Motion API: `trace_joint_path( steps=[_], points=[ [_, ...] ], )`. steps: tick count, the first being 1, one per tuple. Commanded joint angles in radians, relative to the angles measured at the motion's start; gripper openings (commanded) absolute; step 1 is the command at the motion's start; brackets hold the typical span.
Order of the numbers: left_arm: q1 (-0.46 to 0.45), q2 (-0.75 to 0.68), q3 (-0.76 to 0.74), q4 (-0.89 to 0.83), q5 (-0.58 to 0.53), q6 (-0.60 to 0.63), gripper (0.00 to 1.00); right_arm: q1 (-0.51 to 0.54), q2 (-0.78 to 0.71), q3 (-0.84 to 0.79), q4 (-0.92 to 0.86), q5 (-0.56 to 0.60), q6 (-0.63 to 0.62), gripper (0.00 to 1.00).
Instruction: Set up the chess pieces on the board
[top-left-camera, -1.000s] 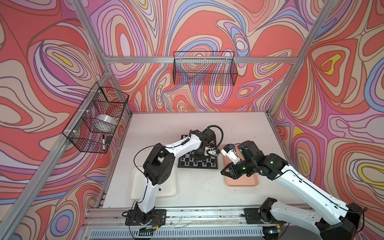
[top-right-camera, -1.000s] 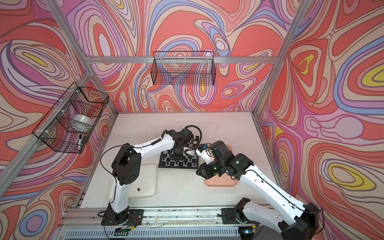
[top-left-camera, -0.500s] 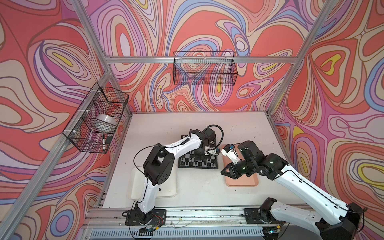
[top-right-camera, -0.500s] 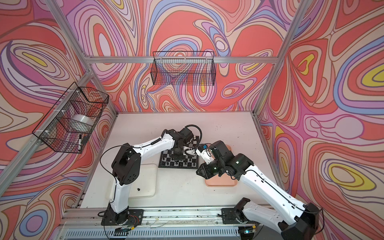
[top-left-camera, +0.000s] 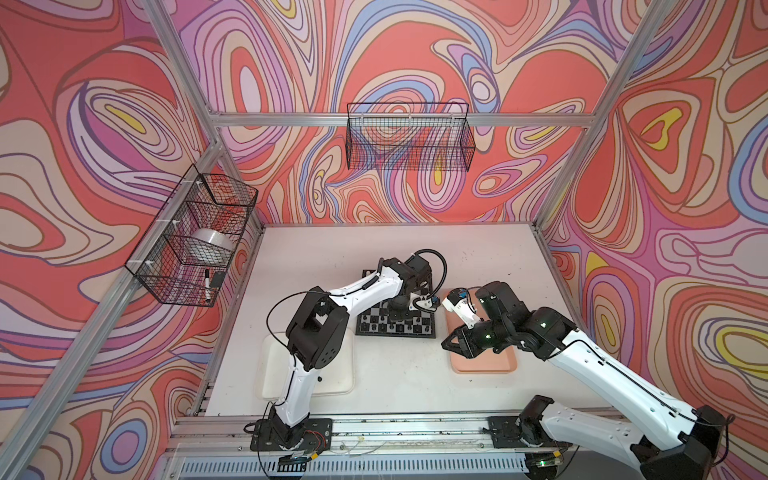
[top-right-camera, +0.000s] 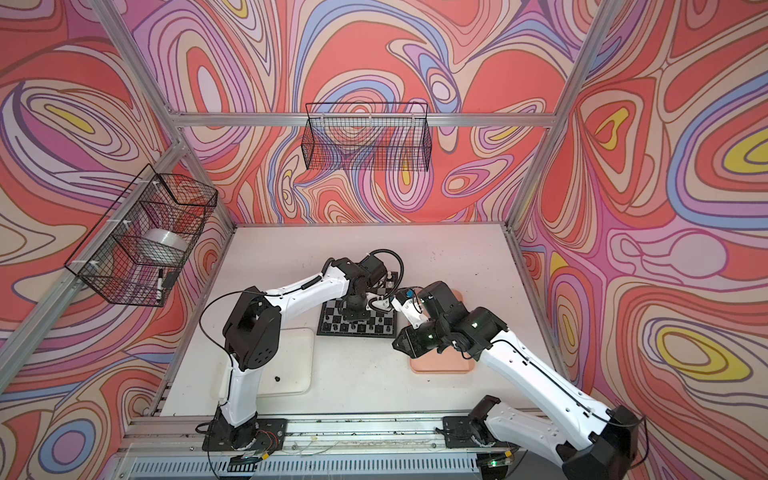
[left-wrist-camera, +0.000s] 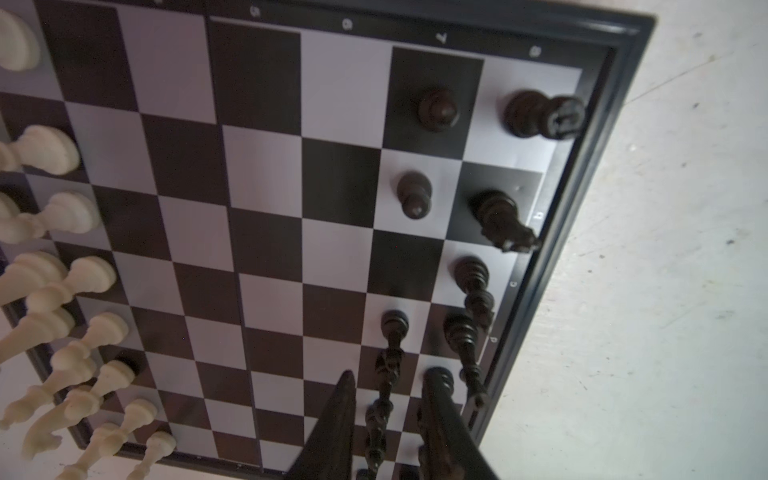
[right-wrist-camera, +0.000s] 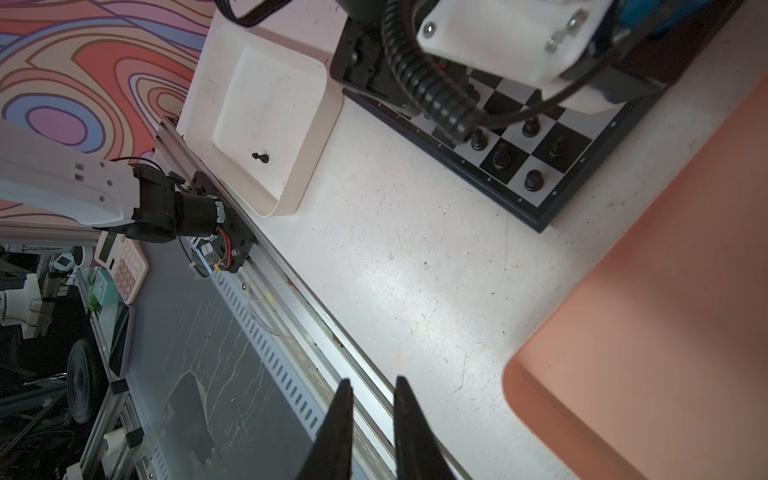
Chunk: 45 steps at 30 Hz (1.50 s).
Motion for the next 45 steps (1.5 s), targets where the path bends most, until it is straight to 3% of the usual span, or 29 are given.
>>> trace_joint_path(
  steps=[1, 11, 19, 27, 34, 39, 45],
  points=[
    [-0.005, -0.050, 0.014, -0.053, 0.014, 0.041, 0.30, 0.004, -0.025, 0.003, -0.003, -0.006, -0.001, 0.19],
    [0.003, -0.103, -0.009, -0.058, 0.019, 0.034, 0.31, 0.004, -0.073, 0.102, -0.073, -0.042, 0.005, 0.19],
    [0.099, -0.292, -0.126, -0.113, 0.052, 0.029, 0.34, 0.004, -0.038, 0.165, -0.115, -0.125, 0.004, 0.20],
    [0.255, -0.605, -0.385, -0.177, 0.071, 0.047, 0.43, 0.004, 0.060, 0.177, -0.057, -0.152, -0.006, 0.20],
    [0.343, -0.868, -0.681, -0.172, 0.072, 0.097, 0.56, 0.004, 0.137, 0.138, 0.085, -0.096, 0.006, 0.20],
    [0.398, -0.969, -0.842, -0.121, 0.052, 0.131, 0.61, 0.004, 0.188, 0.141, 0.116, 0.015, -0.001, 0.20],
    [0.449, -1.022, -0.927, -0.081, 0.053, 0.164, 0.61, 0.004, 0.213, 0.139, 0.149, 0.036, -0.005, 0.20]
  ],
)
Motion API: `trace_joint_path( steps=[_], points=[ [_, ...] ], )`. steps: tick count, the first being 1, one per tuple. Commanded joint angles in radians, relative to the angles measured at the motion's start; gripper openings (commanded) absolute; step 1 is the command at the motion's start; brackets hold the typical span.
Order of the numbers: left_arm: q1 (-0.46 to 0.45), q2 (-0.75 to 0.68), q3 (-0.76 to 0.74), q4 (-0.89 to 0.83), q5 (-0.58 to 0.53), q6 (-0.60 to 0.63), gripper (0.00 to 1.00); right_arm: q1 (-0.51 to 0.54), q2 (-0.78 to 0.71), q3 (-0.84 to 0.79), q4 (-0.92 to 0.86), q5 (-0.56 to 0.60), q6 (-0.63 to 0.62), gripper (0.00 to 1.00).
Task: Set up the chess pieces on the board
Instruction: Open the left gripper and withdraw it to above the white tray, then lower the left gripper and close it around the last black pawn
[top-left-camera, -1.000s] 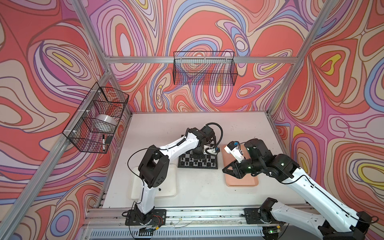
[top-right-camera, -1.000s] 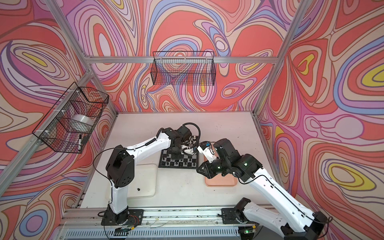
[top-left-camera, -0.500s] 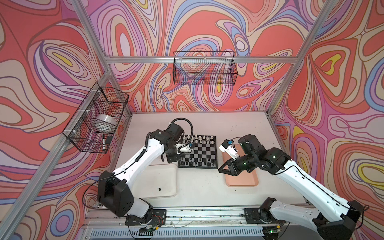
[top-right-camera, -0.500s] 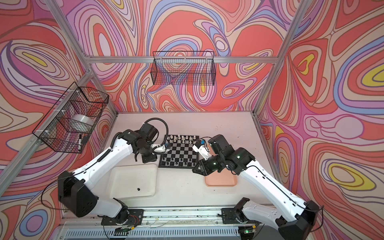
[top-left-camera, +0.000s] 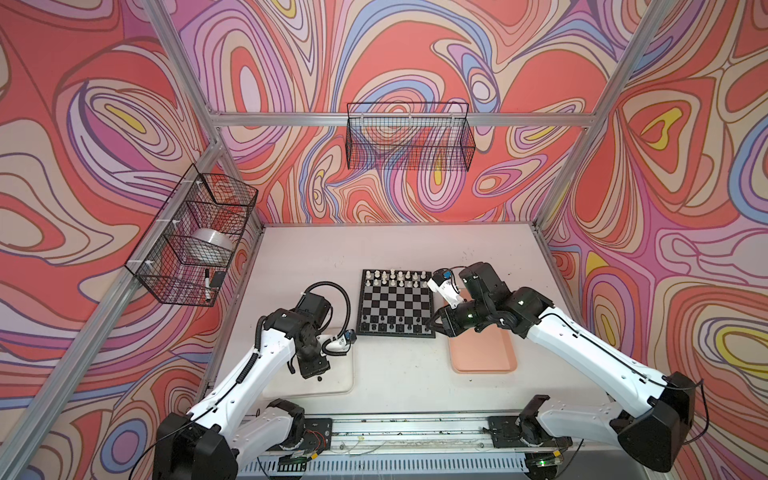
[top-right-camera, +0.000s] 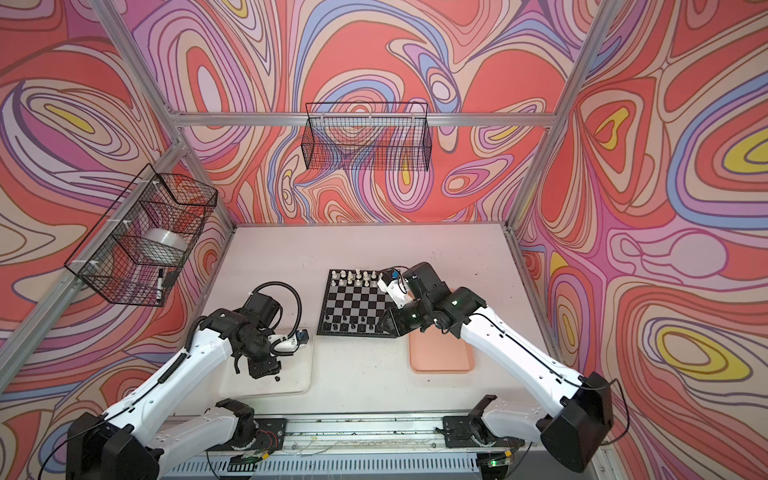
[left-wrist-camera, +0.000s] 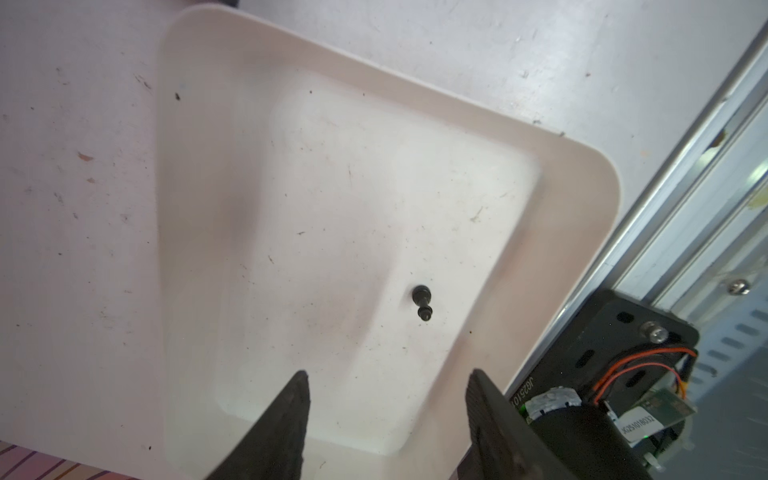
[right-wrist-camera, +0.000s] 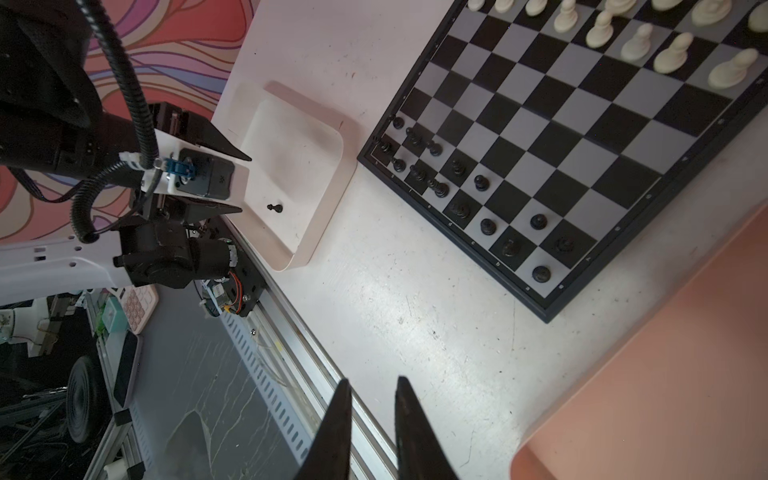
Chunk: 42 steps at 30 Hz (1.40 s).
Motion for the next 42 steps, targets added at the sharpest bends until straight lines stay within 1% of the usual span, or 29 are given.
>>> trace_joint_path(
  steps=[1, 6, 10, 17, 26, 36, 42],
  points=[
    [0.016, -0.022, -0.034, 0.032, -0.001, 0.044, 0.61, 0.004, 0.022, -0.007, 0.041, 0.033, -0.004, 0.19],
    [0.018, -0.021, -0.085, 0.073, 0.017, 0.023, 0.59, 0.004, 0.039, -0.014, 0.048, 0.033, -0.008, 0.20],
    [0.019, -0.023, -0.136, 0.128, 0.000, 0.016, 0.59, 0.004, 0.043, -0.020, 0.056, 0.033, -0.012, 0.20],
    [0.018, -0.029, -0.177, 0.169, -0.003, -0.004, 0.55, 0.004, 0.046, -0.047, 0.077, 0.023, -0.012, 0.19],
    [0.018, -0.021, -0.221, 0.184, 0.002, 0.004, 0.44, 0.005, 0.023, -0.083, 0.089, 0.020, -0.007, 0.19],
    [0.018, -0.015, -0.241, 0.202, 0.005, -0.003, 0.39, 0.004, 0.022, -0.099, 0.099, 0.020, -0.006, 0.19],
    [0.018, -0.016, -0.247, 0.200, 0.012, -0.005, 0.35, 0.003, 0.026, -0.106, 0.107, 0.019, -0.006, 0.19]
  ],
)
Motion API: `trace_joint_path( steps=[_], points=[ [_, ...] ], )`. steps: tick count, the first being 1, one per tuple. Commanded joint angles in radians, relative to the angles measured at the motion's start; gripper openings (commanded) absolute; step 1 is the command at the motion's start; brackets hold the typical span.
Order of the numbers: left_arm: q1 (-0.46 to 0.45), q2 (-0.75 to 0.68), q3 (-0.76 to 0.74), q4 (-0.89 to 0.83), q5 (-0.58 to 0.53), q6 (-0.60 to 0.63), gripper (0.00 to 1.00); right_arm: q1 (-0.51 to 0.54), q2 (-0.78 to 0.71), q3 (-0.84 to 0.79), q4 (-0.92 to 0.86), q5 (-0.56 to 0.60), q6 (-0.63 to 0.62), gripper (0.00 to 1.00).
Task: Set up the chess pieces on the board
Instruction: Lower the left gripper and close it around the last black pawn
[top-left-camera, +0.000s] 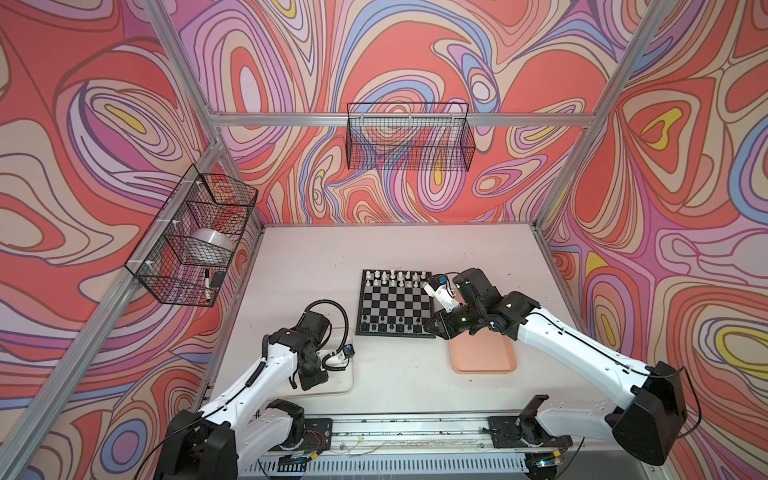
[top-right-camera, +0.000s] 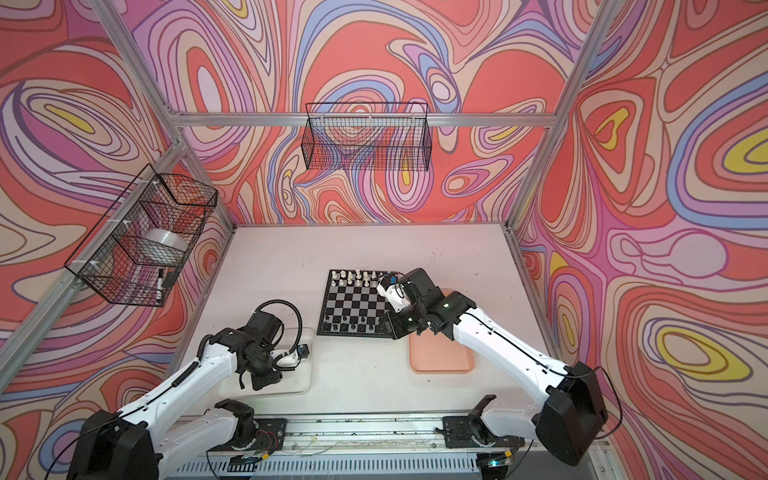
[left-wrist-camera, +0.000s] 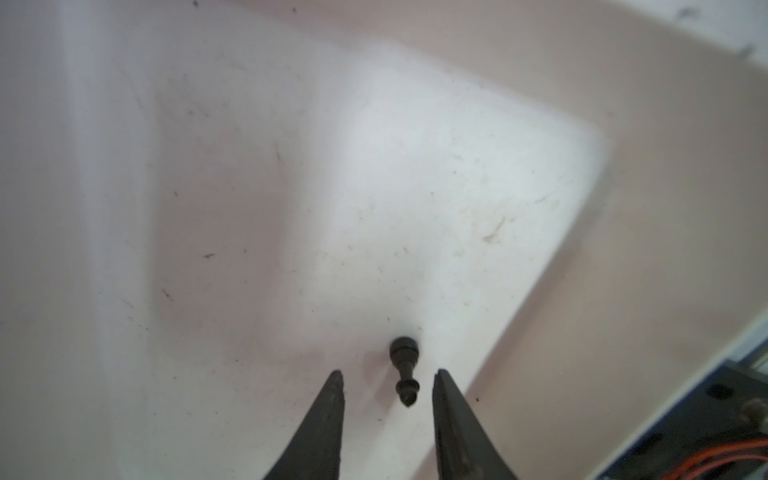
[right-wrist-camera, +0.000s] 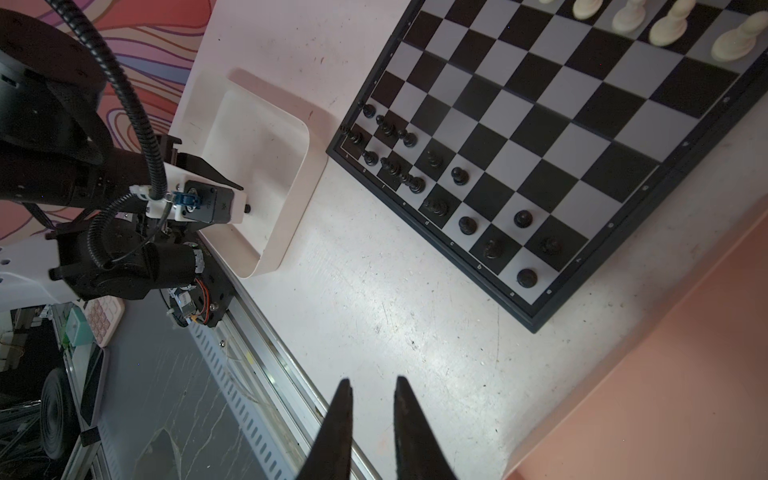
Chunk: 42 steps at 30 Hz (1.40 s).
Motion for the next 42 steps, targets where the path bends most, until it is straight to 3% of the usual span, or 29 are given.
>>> trace_joint_path(
  steps=[1, 20, 42],
  points=[
    [0.005, -0.002, -0.016, 0.001, 0.014, -0.004, 0.34, 0.003, -0.011, -0.014, 0.015, -0.004, -0.003, 0.19],
    [0.007, 0.003, -0.021, 0.012, 0.025, -0.015, 0.23, 0.003, 0.004, -0.025, 0.022, -0.004, -0.006, 0.19],
    [0.006, -0.001, -0.056, 0.005, 0.023, -0.016, 0.18, 0.003, 0.007, -0.033, 0.026, -0.007, -0.009, 0.18]
  ],
)
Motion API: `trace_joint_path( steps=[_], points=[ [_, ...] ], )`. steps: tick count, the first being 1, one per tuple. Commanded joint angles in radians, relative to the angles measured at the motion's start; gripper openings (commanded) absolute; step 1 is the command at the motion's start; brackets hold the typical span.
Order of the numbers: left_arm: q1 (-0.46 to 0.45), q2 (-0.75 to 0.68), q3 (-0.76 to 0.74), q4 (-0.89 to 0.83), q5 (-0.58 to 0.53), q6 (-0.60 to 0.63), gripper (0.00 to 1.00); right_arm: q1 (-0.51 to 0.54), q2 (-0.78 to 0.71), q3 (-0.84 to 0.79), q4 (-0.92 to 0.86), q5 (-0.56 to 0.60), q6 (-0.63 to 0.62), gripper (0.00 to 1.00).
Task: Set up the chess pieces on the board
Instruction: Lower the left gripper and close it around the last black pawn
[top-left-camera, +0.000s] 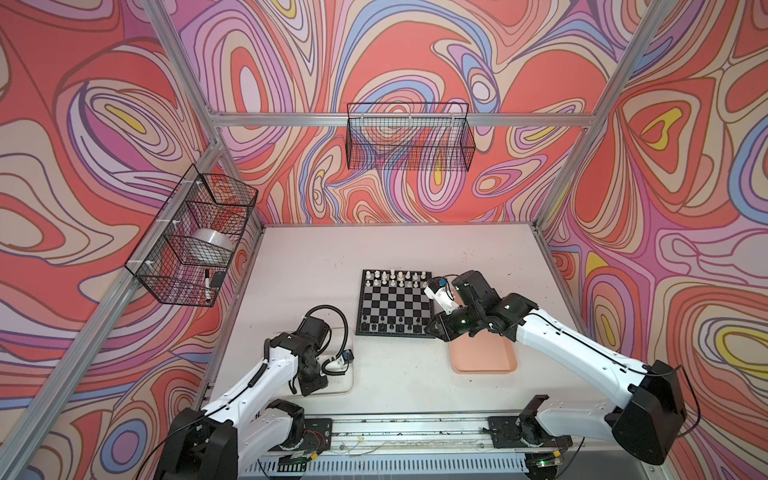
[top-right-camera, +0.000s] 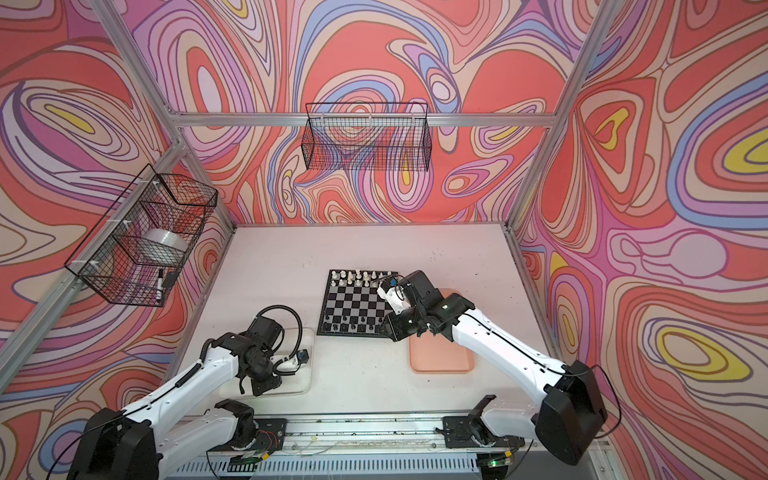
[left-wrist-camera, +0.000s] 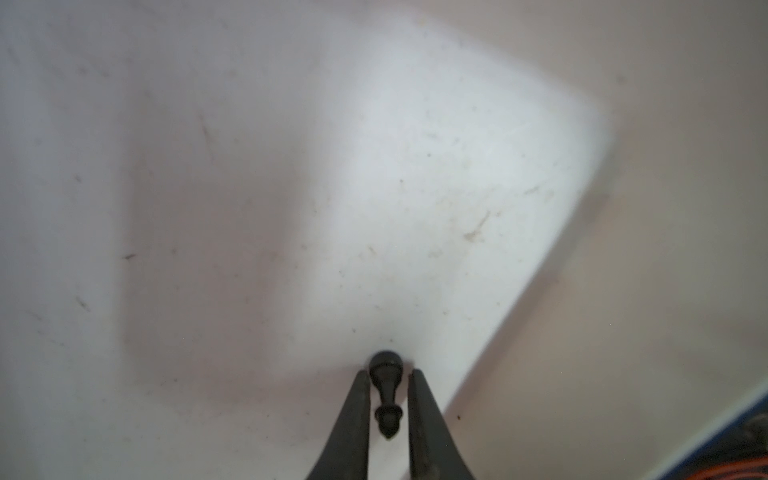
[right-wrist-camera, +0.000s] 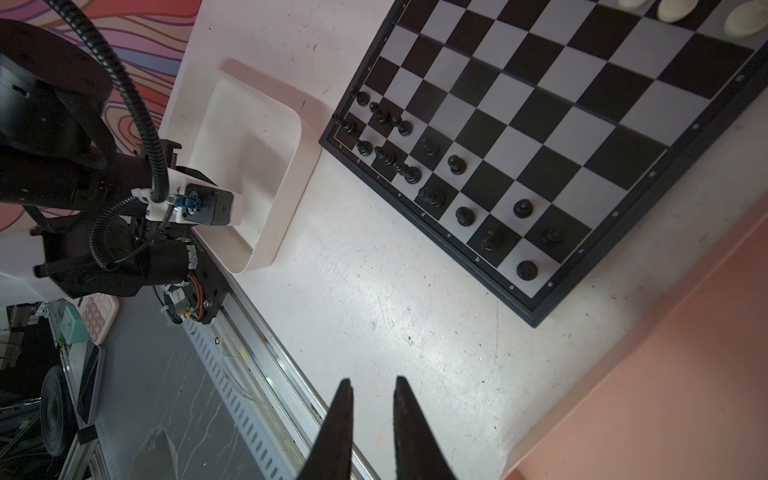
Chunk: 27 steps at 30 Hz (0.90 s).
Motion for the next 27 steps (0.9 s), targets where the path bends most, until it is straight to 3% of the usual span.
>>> trace_joint_path(
  steps=[1, 10, 20, 27],
  points=[
    [0.005, -0.002, 0.002, -0.015, 0.011, 0.003, 0.18, 0.003, 0.002, -0.010, 0.013, -0.006, -0.009, 0.18],
    [0.006, -0.003, 0.016, -0.006, 0.005, 0.000, 0.20, 0.005, 0.003, -0.011, 0.010, -0.005, -0.012, 0.18],
    [0.006, -0.001, 0.071, -0.026, 0.010, 0.003, 0.27, 0.004, 0.013, -0.010, 0.009, -0.005, -0.016, 0.18],
    [0.005, 0.015, 0.073, -0.032, 0.010, 0.011, 0.26, 0.004, 0.009, -0.016, 0.009, -0.006, -0.016, 0.18]
  ],
)
